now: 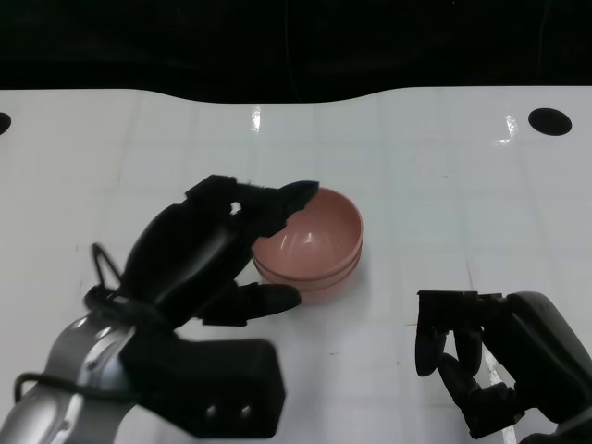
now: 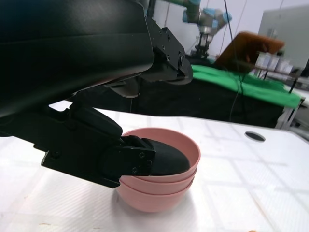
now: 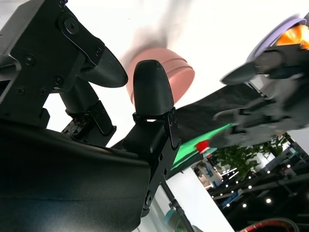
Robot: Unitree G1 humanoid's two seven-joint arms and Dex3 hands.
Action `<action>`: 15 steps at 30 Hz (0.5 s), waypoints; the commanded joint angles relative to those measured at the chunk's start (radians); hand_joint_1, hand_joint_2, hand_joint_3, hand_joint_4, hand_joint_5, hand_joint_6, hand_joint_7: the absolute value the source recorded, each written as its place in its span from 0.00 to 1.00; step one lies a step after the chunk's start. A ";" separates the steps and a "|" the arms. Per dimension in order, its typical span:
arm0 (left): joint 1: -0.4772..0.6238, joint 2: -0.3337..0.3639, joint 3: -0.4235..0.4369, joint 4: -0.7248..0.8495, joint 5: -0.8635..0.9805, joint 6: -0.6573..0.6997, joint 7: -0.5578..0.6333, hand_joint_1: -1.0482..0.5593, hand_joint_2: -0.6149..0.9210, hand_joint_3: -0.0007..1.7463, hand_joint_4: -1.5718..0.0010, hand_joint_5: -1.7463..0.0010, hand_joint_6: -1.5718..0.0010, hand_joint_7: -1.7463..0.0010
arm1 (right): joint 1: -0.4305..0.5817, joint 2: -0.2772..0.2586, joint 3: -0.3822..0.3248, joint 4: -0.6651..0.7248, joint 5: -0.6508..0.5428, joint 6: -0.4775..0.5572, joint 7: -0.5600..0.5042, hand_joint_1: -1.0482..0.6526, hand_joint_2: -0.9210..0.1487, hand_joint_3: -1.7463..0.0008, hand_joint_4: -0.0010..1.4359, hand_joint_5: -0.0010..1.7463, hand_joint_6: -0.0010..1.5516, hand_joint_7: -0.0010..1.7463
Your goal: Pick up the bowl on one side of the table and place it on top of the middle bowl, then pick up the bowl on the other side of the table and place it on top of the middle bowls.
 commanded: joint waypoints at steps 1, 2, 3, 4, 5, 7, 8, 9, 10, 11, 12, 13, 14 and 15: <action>0.066 0.034 0.057 -0.013 -0.035 -0.067 0.050 0.39 1.00 0.12 0.78 0.46 0.67 0.92 | 0.005 -0.009 -0.003 0.012 0.008 -0.016 -0.010 0.55 0.75 0.04 0.68 1.00 0.54 0.91; 0.087 0.036 0.076 -0.021 -0.052 -0.079 0.055 0.41 1.00 0.10 0.76 0.44 0.65 0.91 | 0.007 -0.007 -0.001 0.014 0.007 -0.018 -0.012 0.55 0.76 0.04 0.68 1.00 0.54 0.91; 0.104 0.036 0.092 -0.028 -0.067 -0.089 0.057 0.43 1.00 0.10 0.74 0.41 0.63 0.90 | 0.009 -0.006 -0.001 0.014 0.007 -0.018 -0.012 0.55 0.76 0.04 0.68 1.00 0.55 0.90; 0.126 0.040 0.112 -0.038 -0.082 -0.102 0.062 0.44 1.00 0.09 0.73 0.39 0.62 0.90 | 0.012 -0.004 0.001 0.014 0.004 -0.019 -0.016 0.55 0.77 0.04 0.68 1.00 0.55 0.90; 0.144 0.042 0.129 -0.047 -0.094 -0.113 0.065 0.46 1.00 0.09 0.71 0.36 0.59 0.88 | 0.014 -0.002 0.002 0.015 0.001 -0.020 -0.019 0.56 0.78 0.03 0.69 1.00 0.55 0.90; 0.175 0.033 0.168 -0.064 -0.155 -0.126 0.054 0.48 1.00 0.09 0.69 0.34 0.56 0.86 | 0.017 0.000 0.003 0.011 0.000 -0.015 -0.018 0.57 0.78 0.02 0.69 1.00 0.55 0.89; 0.189 0.023 0.185 -0.075 -0.200 -0.124 0.040 0.49 1.00 0.09 0.67 0.34 0.53 0.85 | 0.019 0.001 0.003 0.007 0.000 -0.013 -0.018 0.57 0.78 0.01 0.68 1.00 0.54 0.89; 0.204 0.019 0.203 -0.085 -0.252 -0.131 0.023 0.50 1.00 0.10 0.66 0.34 0.51 0.84 | 0.023 0.004 0.002 -0.001 0.000 -0.009 -0.018 0.57 0.78 0.01 0.68 1.00 0.54 0.89; 0.217 0.017 0.216 -0.096 -0.293 -0.136 0.011 0.52 1.00 0.10 0.65 0.33 0.50 0.83 | 0.027 0.005 0.001 -0.009 0.001 -0.007 -0.016 0.57 0.76 0.03 0.67 1.00 0.54 0.88; 0.229 0.017 0.226 -0.105 -0.321 -0.141 0.001 0.54 1.00 0.11 0.63 0.33 0.48 0.81 | 0.030 0.005 0.000 -0.016 0.005 -0.005 -0.013 0.57 0.75 0.04 0.67 1.00 0.54 0.88; 0.240 0.020 0.239 -0.108 -0.348 -0.157 -0.003 0.54 1.00 0.11 0.63 0.33 0.47 0.81 | 0.031 0.004 0.000 -0.022 0.007 -0.001 -0.007 0.57 0.74 0.05 0.67 1.00 0.54 0.87; 0.250 0.020 0.250 -0.109 -0.365 -0.169 -0.004 0.55 1.00 0.11 0.62 0.32 0.47 0.79 | 0.028 0.003 0.000 -0.024 0.011 0.000 -0.002 0.57 0.74 0.05 0.67 1.00 0.54 0.89; 0.257 0.019 0.259 -0.107 -0.379 -0.182 -0.003 0.56 1.00 0.12 0.61 0.30 0.47 0.75 | 0.025 0.002 0.002 -0.022 0.014 -0.001 0.002 0.57 0.73 0.05 0.67 1.00 0.54 0.90; 0.265 0.014 0.267 -0.107 -0.391 -0.190 -0.002 0.56 0.99 0.12 0.60 0.30 0.48 0.72 | 0.022 0.002 0.004 -0.019 0.015 -0.004 0.002 0.57 0.73 0.05 0.67 1.00 0.54 0.90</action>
